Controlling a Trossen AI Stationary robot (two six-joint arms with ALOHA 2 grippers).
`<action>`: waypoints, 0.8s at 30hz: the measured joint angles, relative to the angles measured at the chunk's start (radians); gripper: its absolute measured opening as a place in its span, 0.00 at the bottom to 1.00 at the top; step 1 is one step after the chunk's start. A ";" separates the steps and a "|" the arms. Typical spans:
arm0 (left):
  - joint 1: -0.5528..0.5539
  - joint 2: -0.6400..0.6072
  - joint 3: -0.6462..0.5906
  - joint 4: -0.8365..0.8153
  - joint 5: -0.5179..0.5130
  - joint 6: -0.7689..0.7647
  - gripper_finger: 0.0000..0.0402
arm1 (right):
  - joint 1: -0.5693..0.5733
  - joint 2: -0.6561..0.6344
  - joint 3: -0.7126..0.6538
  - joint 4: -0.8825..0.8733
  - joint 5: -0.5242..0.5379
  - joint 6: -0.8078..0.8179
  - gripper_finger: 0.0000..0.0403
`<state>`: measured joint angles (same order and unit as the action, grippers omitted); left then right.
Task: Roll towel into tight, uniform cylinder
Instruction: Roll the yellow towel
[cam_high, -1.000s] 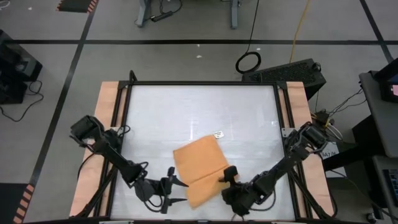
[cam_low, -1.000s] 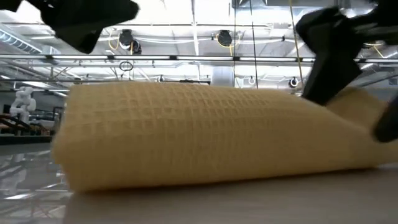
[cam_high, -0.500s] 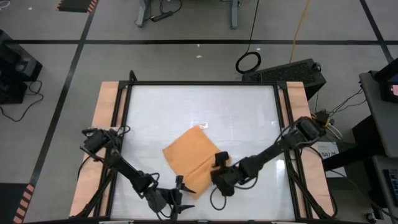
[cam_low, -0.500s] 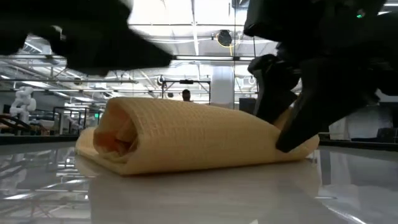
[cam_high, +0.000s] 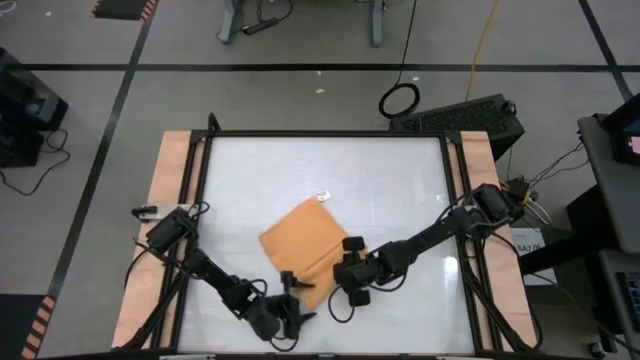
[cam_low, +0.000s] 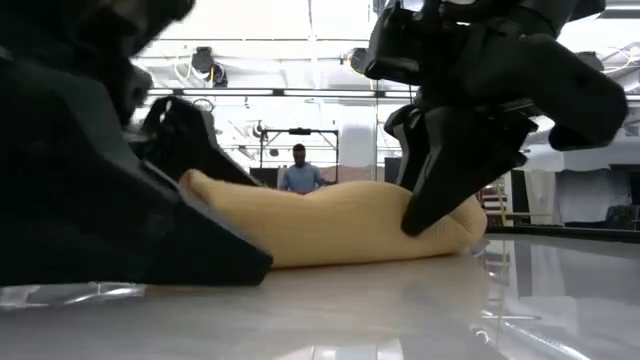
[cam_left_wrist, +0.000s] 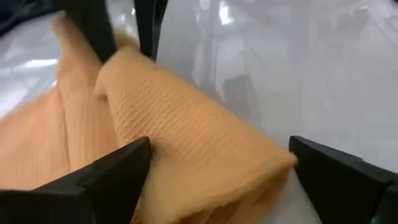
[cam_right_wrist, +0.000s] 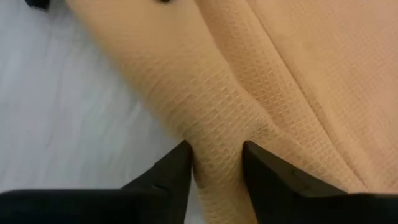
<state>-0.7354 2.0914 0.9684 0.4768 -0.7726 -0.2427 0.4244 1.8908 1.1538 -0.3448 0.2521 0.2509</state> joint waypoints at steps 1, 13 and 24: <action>0.007 0.000 0.000 -0.022 0.000 -0.030 0.95 | -0.002 0.000 0.000 0.004 0.000 0.004 0.32; 0.006 -0.013 -0.001 -0.128 -0.100 -0.149 0.36 | -0.003 -0.080 0.000 -0.008 -0.041 0.017 0.27; -0.058 -0.161 -0.010 -0.320 -0.100 -0.171 0.13 | 0.072 -0.379 -0.098 -0.082 0.031 -0.266 0.57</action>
<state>-0.7933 1.9301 0.9585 0.1570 -0.8726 -0.4137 0.4961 1.5116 1.0557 -0.4271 0.2834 -0.0155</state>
